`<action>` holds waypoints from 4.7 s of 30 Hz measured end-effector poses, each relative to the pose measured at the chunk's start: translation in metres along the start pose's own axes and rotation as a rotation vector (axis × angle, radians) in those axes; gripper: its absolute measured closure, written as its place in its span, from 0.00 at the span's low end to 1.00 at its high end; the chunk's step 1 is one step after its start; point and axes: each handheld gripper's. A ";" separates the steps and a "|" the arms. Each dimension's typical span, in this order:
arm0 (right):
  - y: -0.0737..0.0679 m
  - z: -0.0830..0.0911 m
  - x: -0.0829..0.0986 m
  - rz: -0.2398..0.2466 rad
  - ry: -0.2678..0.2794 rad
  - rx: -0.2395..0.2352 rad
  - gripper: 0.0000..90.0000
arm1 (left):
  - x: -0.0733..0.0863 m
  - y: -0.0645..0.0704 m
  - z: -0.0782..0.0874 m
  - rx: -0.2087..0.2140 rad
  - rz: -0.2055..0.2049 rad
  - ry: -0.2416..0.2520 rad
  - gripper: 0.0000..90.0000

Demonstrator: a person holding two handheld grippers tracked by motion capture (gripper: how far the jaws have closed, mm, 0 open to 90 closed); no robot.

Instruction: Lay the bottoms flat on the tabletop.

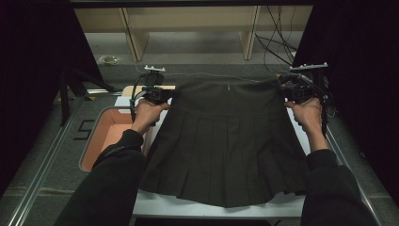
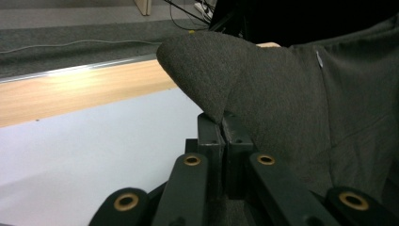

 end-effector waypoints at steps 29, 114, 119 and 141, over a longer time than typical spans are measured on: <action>0.009 0.007 -0.017 -0.017 0.050 0.063 0.97 | -0.005 0.014 -0.009 0.008 0.005 0.033 0.92; -0.091 0.000 0.107 0.045 -0.122 -0.292 0.45 | 0.181 0.033 -0.002 0.022 -0.028 -0.498 0.70; -0.091 0.001 0.106 0.043 -0.120 -0.293 0.45 | 0.168 0.030 0.009 0.013 -0.028 -0.436 0.56; -0.093 0.001 0.106 0.039 -0.110 -0.305 0.45 | 0.188 0.024 -0.006 0.017 -0.052 -0.541 0.98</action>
Point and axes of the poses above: each handheld gripper's, and its own axes: z roughly backward along the jaws, x roughly out of its underside, y roughly to its right, and after that the axes turned 5 degrees about z, right-handed
